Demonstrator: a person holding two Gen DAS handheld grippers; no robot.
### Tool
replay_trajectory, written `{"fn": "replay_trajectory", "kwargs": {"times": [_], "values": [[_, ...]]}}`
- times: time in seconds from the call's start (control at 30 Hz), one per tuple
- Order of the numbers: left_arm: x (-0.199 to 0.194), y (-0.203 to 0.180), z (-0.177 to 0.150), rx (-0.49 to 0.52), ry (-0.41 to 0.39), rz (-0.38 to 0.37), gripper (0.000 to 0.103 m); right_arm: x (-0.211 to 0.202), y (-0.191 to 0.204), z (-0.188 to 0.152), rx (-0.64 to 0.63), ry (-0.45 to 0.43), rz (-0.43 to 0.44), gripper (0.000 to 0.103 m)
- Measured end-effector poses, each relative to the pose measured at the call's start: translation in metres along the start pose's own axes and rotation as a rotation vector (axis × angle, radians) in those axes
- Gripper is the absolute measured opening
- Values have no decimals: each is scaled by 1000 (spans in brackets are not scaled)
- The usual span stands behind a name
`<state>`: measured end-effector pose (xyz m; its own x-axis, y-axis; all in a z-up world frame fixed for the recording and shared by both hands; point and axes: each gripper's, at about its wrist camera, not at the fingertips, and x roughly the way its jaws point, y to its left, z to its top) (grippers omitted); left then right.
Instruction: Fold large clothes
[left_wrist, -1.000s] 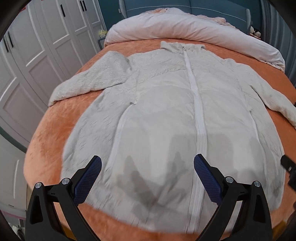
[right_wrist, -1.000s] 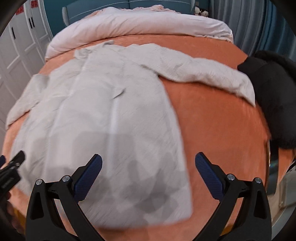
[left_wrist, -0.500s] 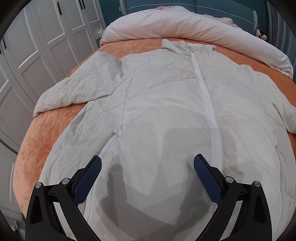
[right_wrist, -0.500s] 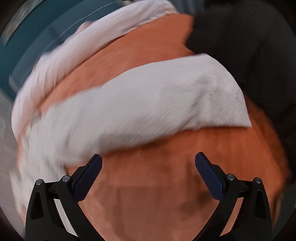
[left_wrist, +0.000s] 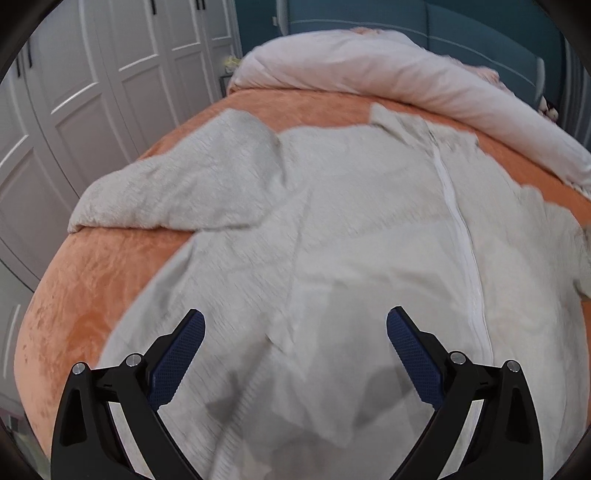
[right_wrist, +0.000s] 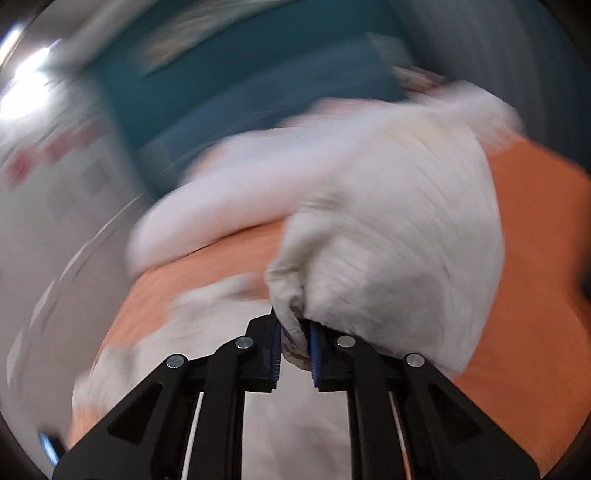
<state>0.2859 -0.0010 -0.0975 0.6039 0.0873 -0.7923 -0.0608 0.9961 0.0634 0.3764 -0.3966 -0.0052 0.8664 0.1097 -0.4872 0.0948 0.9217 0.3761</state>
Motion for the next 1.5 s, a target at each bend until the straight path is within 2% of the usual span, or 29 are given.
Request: {"fn": "replay_trajectory", "kwargs": {"times": [0.07,0.1,0.13,0.17,0.23,0.3,0.37,0.47,0.53,0.6,0.63,0.67,0.7,0.77,0.83,0.9,0.97,1.07,1.1,1.17,1.2,1.23,1.27,1.3,1.37,1.47,1.5], "values": [[-1,8,8,-23,-13,-9,97,29,69,-15,-131,74,122,19],[-1,14,12,-40,-17,-17,97,51,108,-36,-200,133,189,32],[-1,20,17,-59,-18,-29,97,73,139,-62,-263,195,225,40],[-2,26,21,-78,-17,-46,96,88,156,-81,-304,239,226,49],[0,39,32,-115,-16,-99,96,109,177,-129,-366,319,192,49],[6,47,40,-126,-12,-137,96,103,167,-147,-329,323,193,49],[20,49,51,-128,7,-177,96,93,141,-145,-248,298,170,52],[43,39,63,-139,40,-229,96,66,80,-124,-107,227,66,53],[68,25,69,-154,101,-301,96,66,41,-105,-30,225,22,52],[97,12,70,-197,202,-369,95,71,20,-90,0,214,-50,52],[107,8,70,-217,231,-385,88,75,15,-84,0,202,-72,52],[113,2,69,-223,241,-362,80,76,11,-81,5,194,-73,52],[114,-4,71,-205,224,-334,78,83,5,-76,24,189,-63,52],[109,-14,77,-152,203,-360,61,95,2,-70,46,192,-56,52],[96,-15,85,-158,182,-419,61,93,8,-70,30,183,-54,54],[80,-12,88,-199,144,-486,66,80,15,-85,12,178,-44,55],[80,-18,89,-205,158,-499,81,77,13,-93,-9,198,-47,55],[101,-32,84,-203,238,-497,81,67,14,-111,-1,226,-50,55],[108,-34,82,-230,268,-512,80,59,14,-111,4,216,-35,55],[104,-29,82,-273,275,-547,78,42,17,-110,-16,184,-29,55],[97,-23,83,-302,274,-603,78,31,19,-108,-38,160,-33,55],[87,-15,82,-337,252,-651,78,21,19,-106,-61,138,-43,55],[81,-8,83,-361,227,-669,80,15,20,-103,-77,120,-57,55],[73,-1,83,-381,192,-673,81,8,18,-100,-87,105,-68,55],[75,-4,82,-366,199,-664,84,4,8,-94,-77,92,-87,55],[106,-33,78,-312,304,-630,84,11,-13,-89,-7,103,-134,55],[116,-44,76,-287,327,-603,84,13,-19,-85,25,105,-120,55]]}}
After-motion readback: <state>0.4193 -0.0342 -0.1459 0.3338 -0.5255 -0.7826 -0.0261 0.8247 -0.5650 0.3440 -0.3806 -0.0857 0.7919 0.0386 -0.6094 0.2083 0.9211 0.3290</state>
